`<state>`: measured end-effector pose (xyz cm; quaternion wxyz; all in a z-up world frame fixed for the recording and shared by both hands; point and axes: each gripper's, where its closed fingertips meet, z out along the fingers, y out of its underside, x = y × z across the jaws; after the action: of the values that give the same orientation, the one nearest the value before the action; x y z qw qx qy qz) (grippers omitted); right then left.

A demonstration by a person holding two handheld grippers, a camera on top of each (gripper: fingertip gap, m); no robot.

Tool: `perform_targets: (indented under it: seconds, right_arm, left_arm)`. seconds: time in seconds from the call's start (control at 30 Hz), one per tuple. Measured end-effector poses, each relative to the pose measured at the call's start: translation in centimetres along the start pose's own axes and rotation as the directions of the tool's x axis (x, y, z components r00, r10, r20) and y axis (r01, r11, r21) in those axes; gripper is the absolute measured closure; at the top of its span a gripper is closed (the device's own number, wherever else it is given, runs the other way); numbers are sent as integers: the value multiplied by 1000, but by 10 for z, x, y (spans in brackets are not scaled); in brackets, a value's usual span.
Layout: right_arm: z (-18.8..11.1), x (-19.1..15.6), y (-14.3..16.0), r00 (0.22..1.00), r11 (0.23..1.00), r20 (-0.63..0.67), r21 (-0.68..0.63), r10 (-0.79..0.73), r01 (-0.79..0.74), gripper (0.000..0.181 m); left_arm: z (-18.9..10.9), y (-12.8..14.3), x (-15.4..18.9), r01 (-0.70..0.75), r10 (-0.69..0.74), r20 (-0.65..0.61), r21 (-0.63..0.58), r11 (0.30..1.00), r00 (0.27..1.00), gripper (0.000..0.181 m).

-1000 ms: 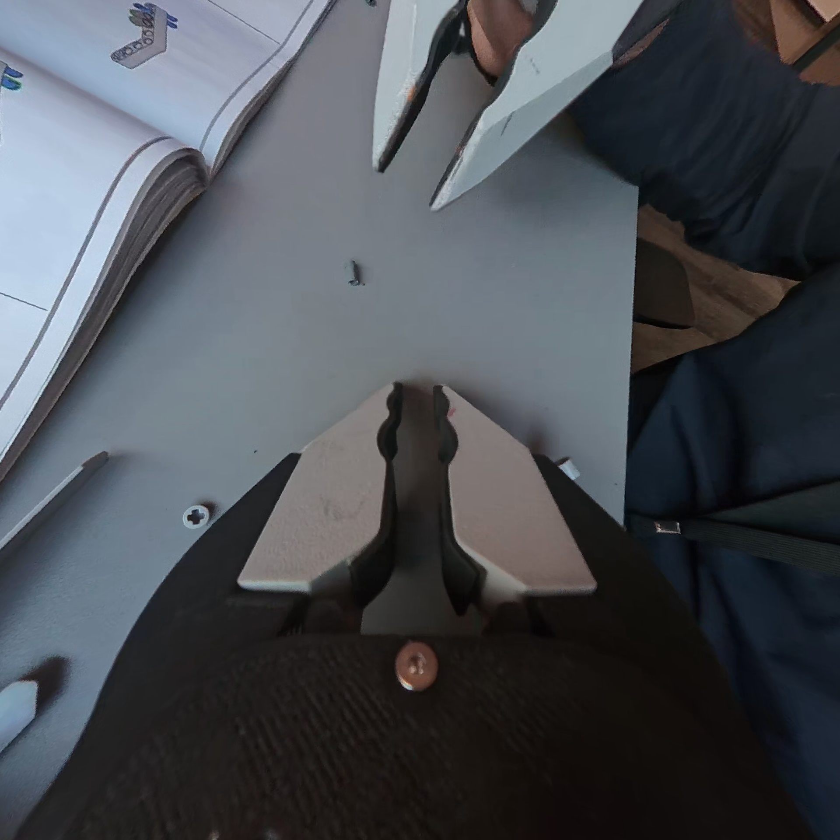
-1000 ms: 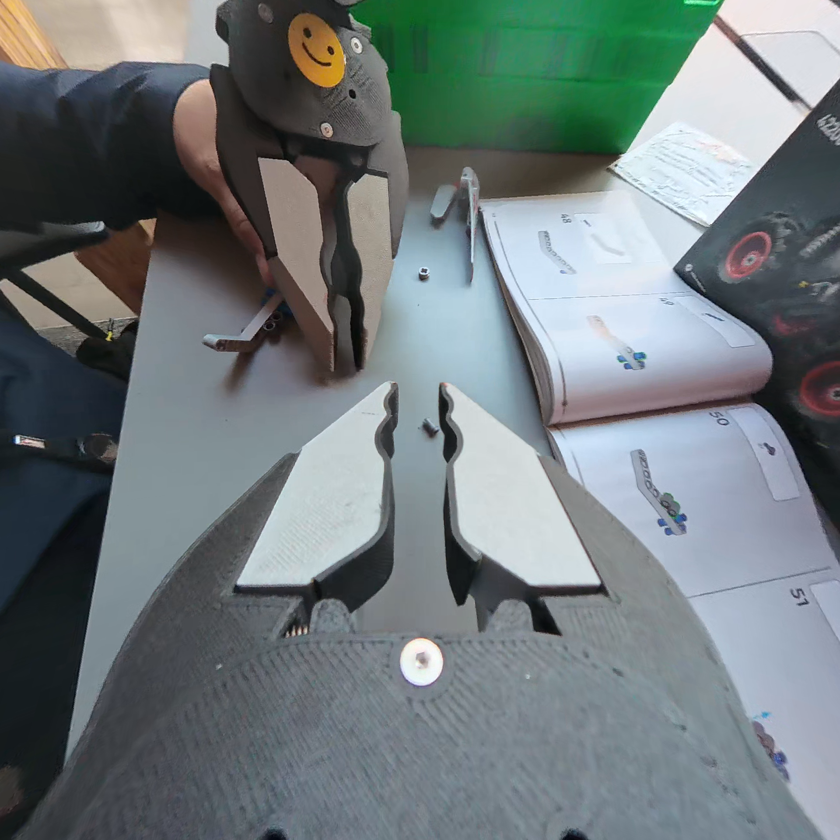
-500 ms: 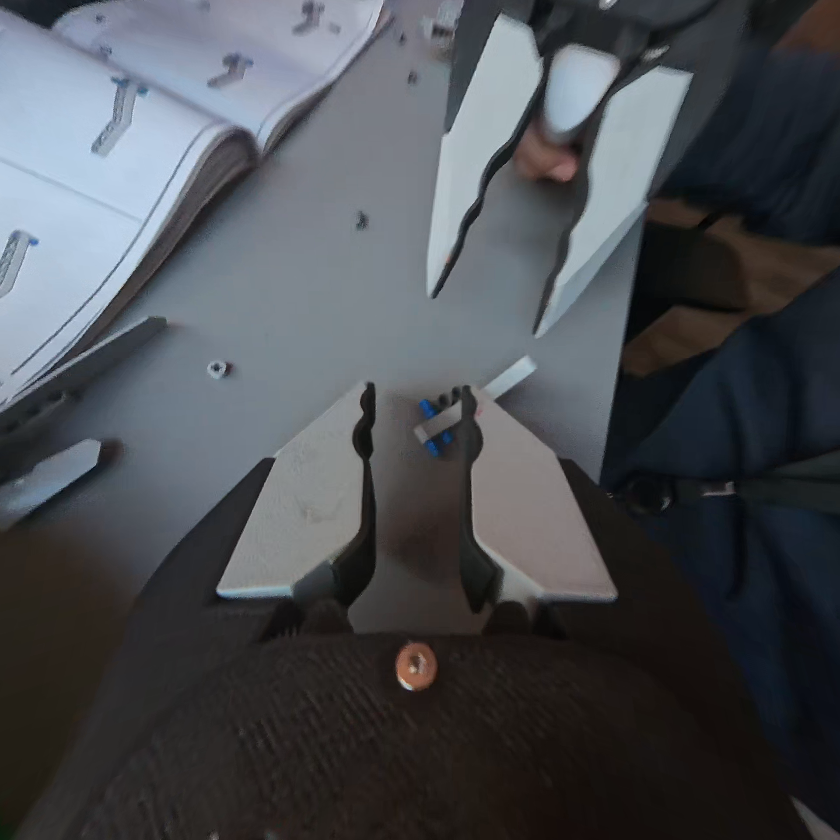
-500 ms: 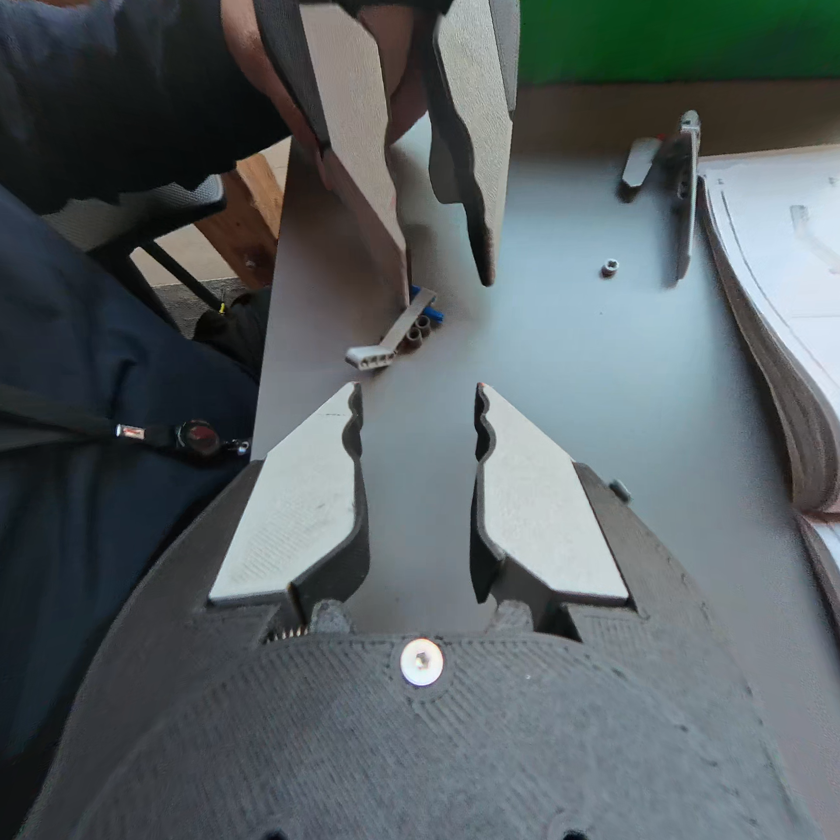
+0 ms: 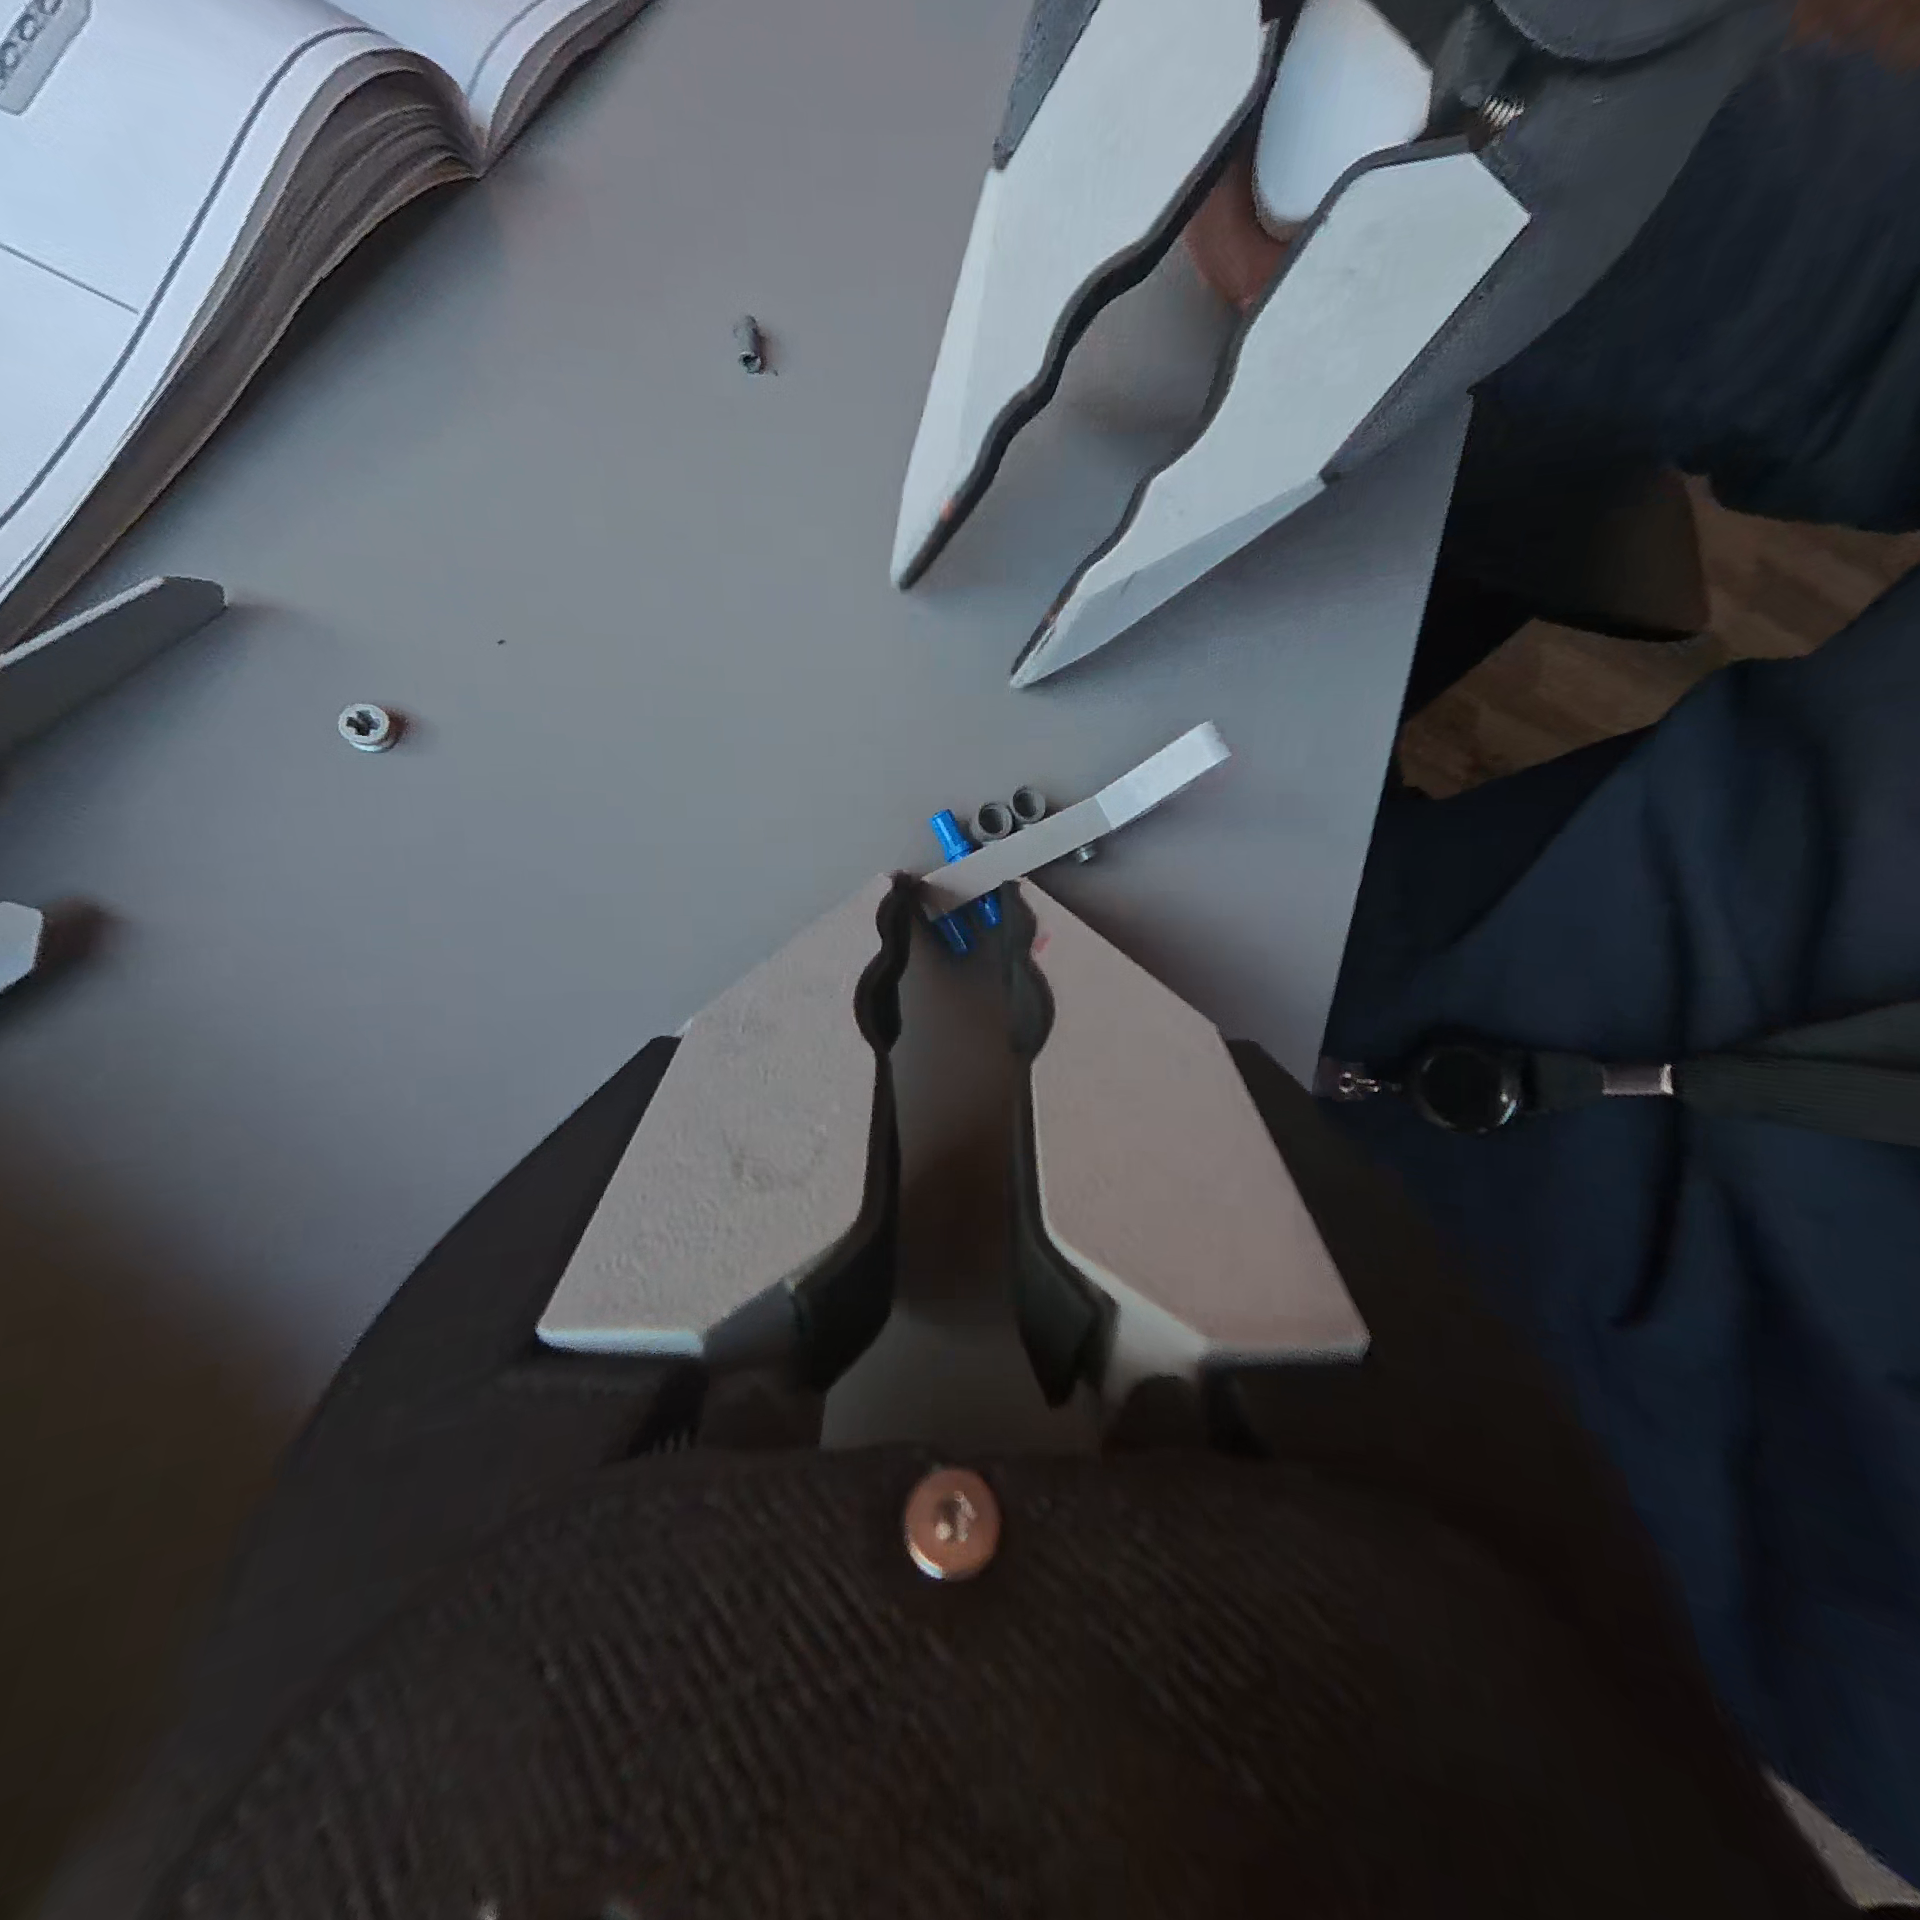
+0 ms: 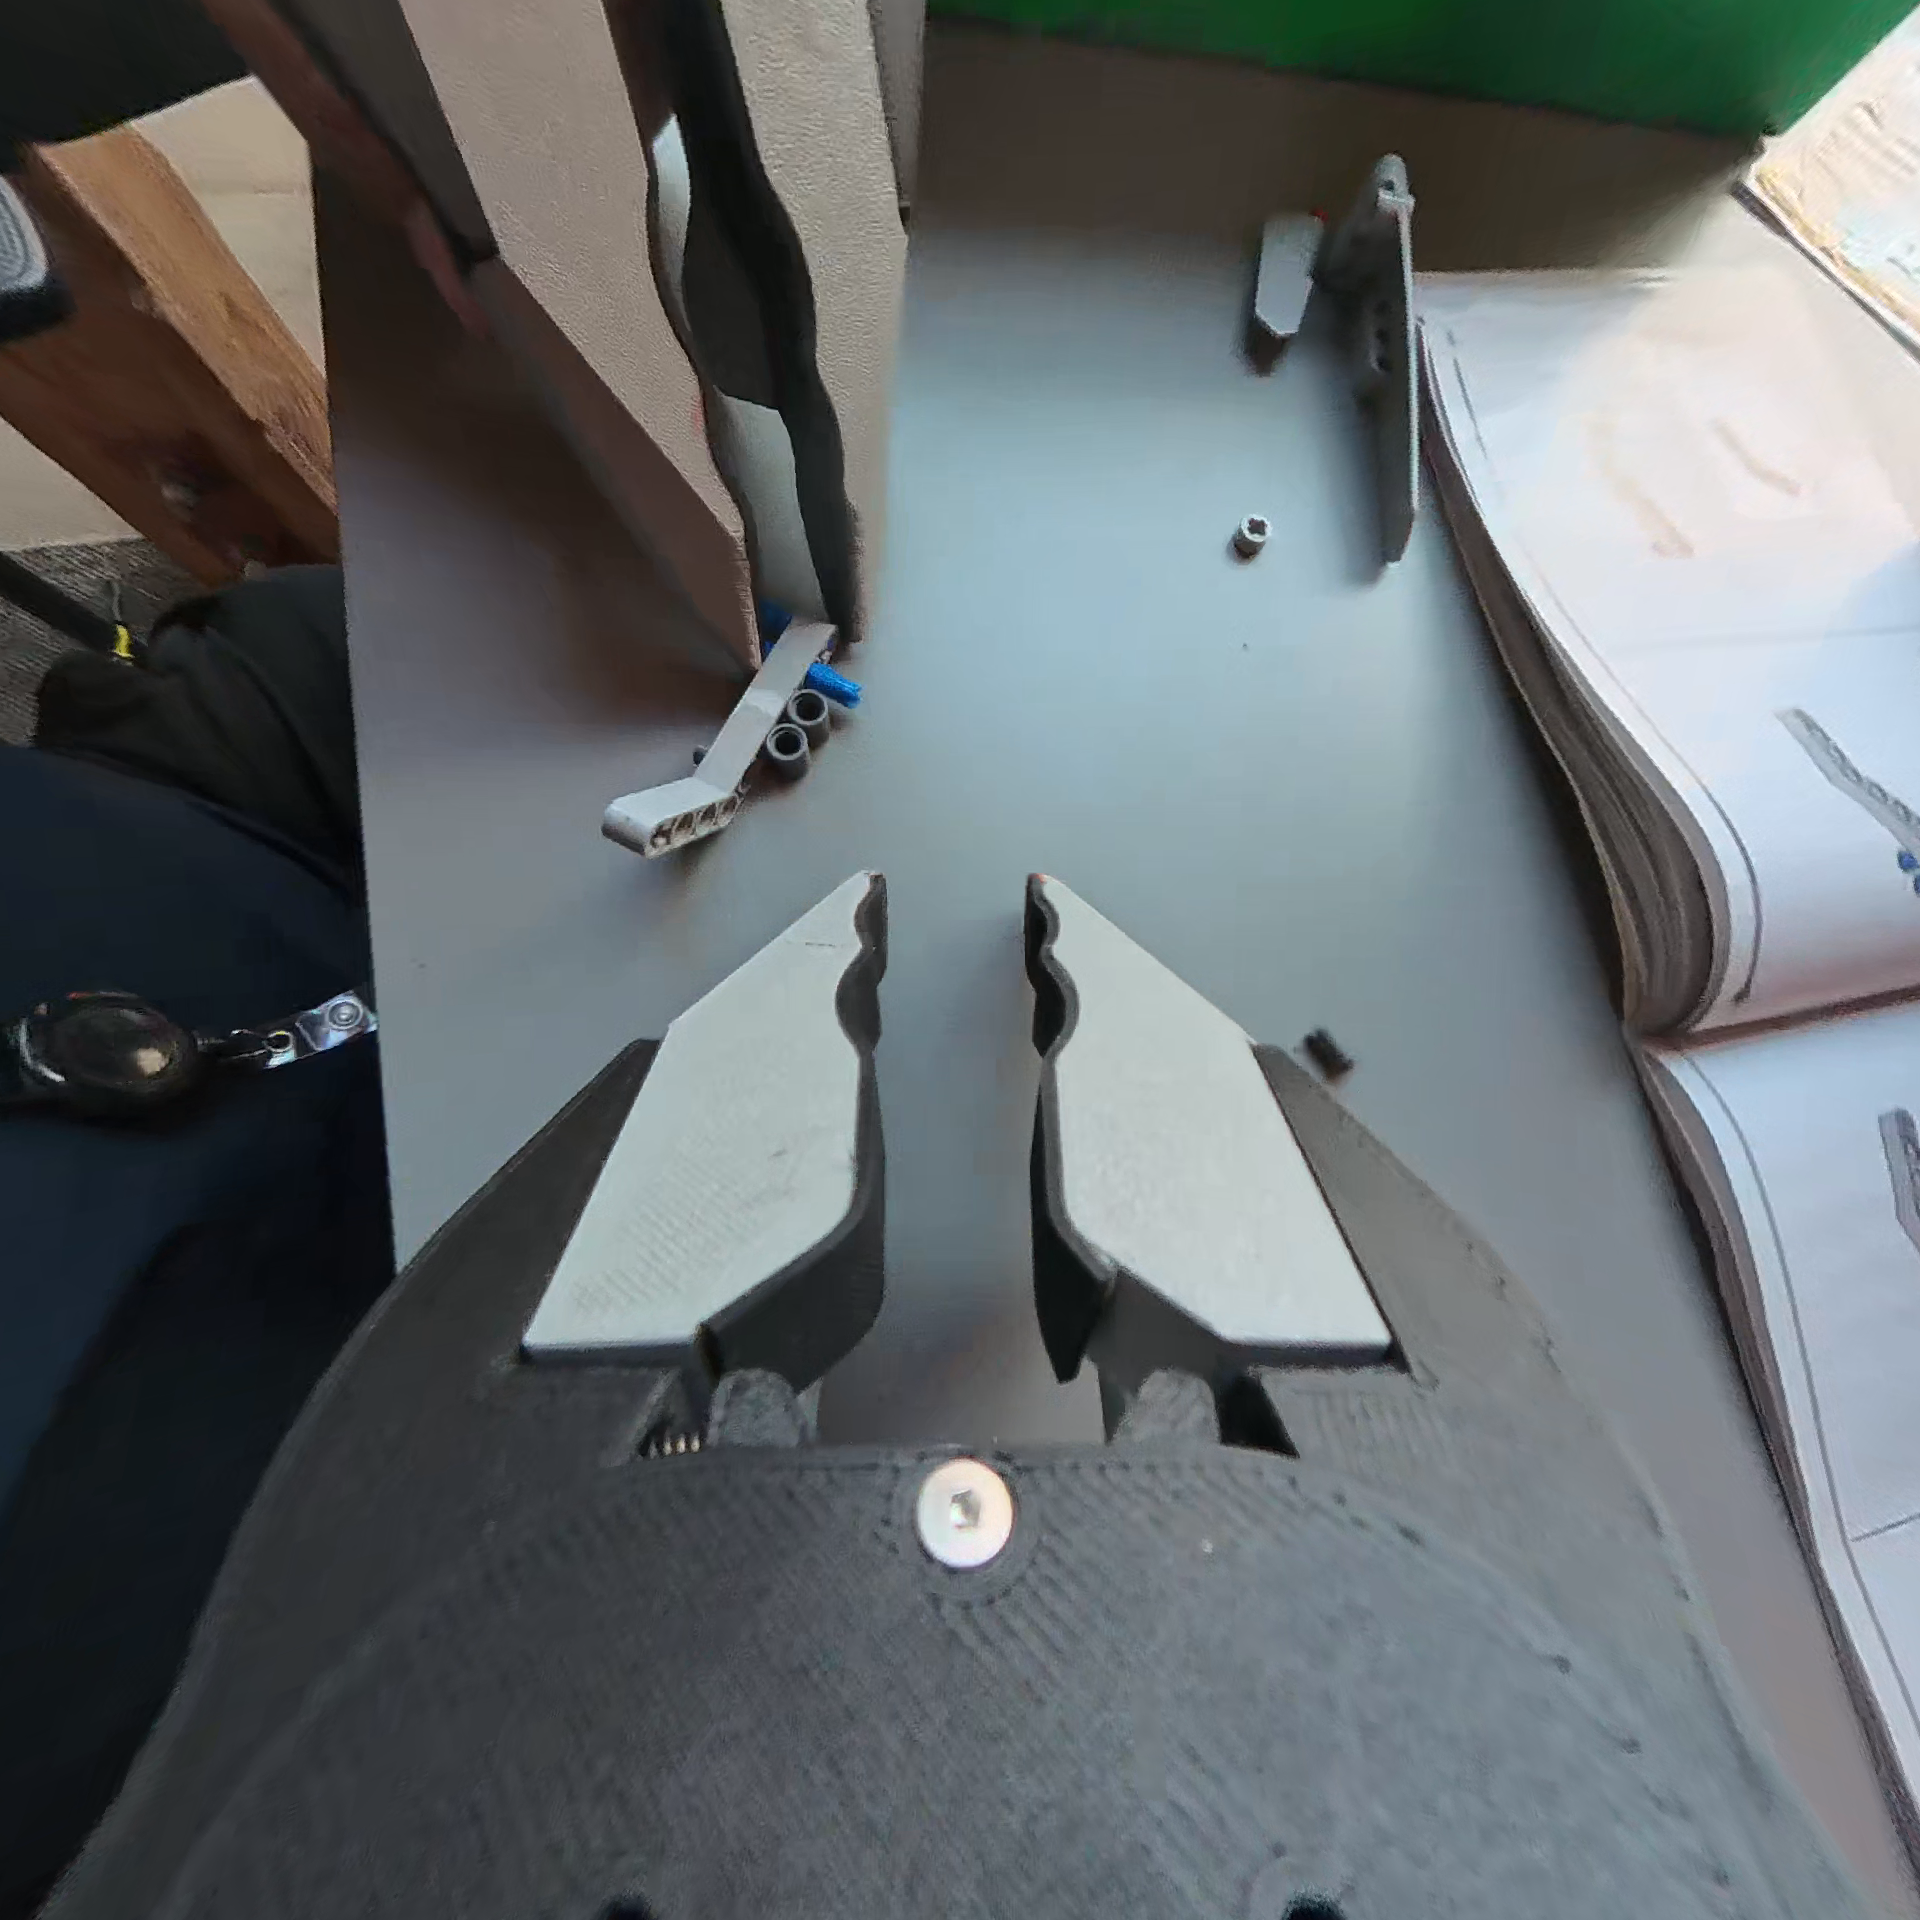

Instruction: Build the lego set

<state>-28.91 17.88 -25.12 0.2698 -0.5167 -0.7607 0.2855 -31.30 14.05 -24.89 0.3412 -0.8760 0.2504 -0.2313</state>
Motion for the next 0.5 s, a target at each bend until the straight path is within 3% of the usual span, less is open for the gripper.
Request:
perform_targets:
  seconds: [0.17,0.33,0.5]
  right_arm:
    - [-17,-24,-13,995,993,90,117,-43,33,148]
    - [-24,-1,-5,991,999,-128,14,-37,39,151]
    - [-35,-37,-20,993,987,81,127,85,-95,132]
  left_arm:
    - [3,-4,-5,119,-121,70,39,992,990,172]
    - [6,-6,-3,163,-170,128,65,985,977,173]
    - [6,-6,-3,188,-200,167,85,978,965,173]
